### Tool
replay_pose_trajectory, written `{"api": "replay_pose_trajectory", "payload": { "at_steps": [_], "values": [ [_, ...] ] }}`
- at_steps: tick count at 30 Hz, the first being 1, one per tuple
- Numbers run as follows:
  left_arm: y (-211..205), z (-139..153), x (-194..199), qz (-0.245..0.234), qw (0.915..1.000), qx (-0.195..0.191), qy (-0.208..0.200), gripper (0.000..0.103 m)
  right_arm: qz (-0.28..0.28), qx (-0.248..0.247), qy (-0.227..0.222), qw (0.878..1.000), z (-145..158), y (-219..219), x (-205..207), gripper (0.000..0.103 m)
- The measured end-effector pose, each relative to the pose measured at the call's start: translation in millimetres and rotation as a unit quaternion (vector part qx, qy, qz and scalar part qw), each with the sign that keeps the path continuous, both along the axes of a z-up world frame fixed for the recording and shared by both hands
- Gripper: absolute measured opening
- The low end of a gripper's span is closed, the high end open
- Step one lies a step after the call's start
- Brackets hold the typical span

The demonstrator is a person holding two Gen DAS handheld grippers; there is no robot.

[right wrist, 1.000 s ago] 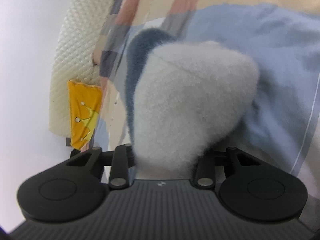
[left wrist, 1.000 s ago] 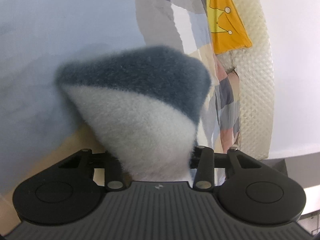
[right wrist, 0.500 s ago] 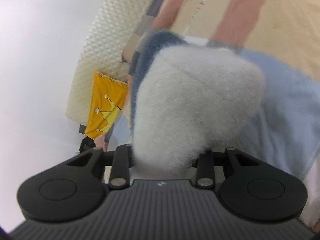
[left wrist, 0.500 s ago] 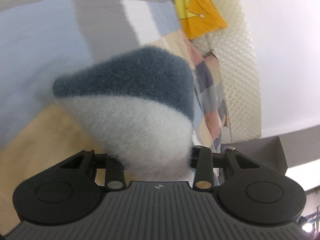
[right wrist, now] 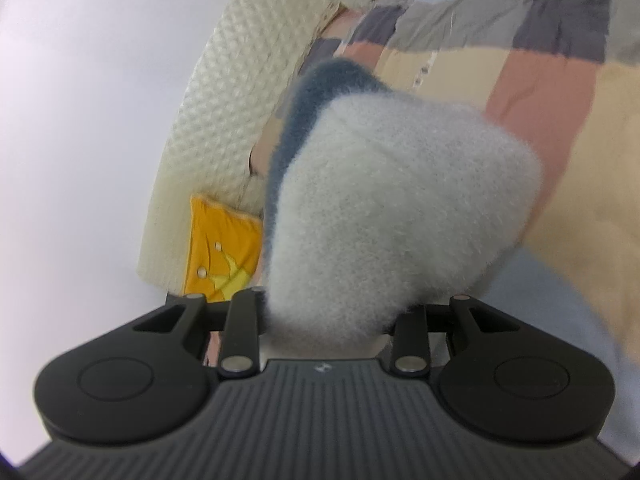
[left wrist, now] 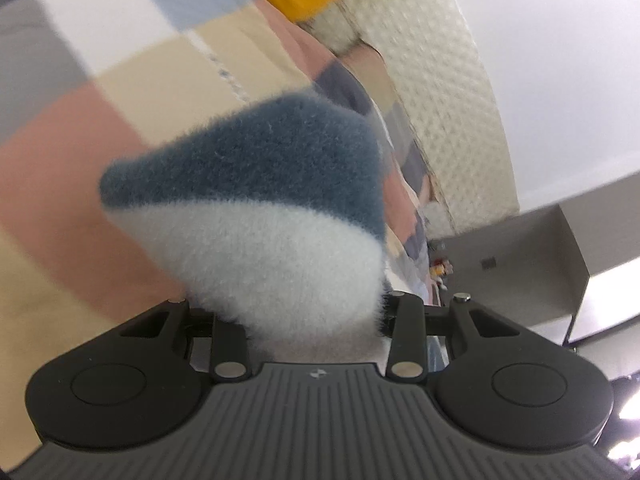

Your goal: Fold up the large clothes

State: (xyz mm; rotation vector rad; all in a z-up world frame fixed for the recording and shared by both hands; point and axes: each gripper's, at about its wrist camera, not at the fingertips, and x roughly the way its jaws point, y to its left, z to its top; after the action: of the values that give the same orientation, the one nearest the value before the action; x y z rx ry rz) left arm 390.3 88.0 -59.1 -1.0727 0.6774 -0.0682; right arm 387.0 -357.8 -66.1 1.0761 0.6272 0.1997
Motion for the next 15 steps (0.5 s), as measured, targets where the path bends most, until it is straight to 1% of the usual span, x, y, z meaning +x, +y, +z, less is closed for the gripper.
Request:
{"api": "replay_pose_trajectory", "payload": {
  "at_steps": [3,7,11,13,14,15],
  "values": [
    [-19.7,-4.7,46.8,-0.014,0.9999,0.001,-0.007,0.043,-0.011,-0.011,-0.011,1.0,2.7,-13.4,28.3,0.037],
    [-48.5,-7.5,109.4,-0.029,0.9995,0.008,-0.012,0.043,-0.033,-0.013,-0.014,0.999,-2.8,-33.5,77.2,0.037],
    [-78.9,-19.5,178.1,-0.04,0.999,0.018,-0.013,0.043,-0.06,-0.019,-0.012,0.998,-15.1,-53.3,126.6,0.037],
    [-90.7,-28.4,205.1,-0.044,0.9989,0.008,-0.012,0.043,-0.072,-0.018,-0.011,0.997,-24.8,-64.5,145.2,0.037],
    [-99.4,-32.8,226.0,-0.047,0.9987,0.01,-0.014,0.043,-0.077,-0.018,-0.011,0.997,-30.1,-70.6,151.7,0.037],
    [-105.4,-37.3,238.3,-0.054,0.9983,0.013,-0.017,0.043,-0.081,-0.017,-0.011,0.997,-36.6,-76.0,157.8,0.037]
  ]
}}
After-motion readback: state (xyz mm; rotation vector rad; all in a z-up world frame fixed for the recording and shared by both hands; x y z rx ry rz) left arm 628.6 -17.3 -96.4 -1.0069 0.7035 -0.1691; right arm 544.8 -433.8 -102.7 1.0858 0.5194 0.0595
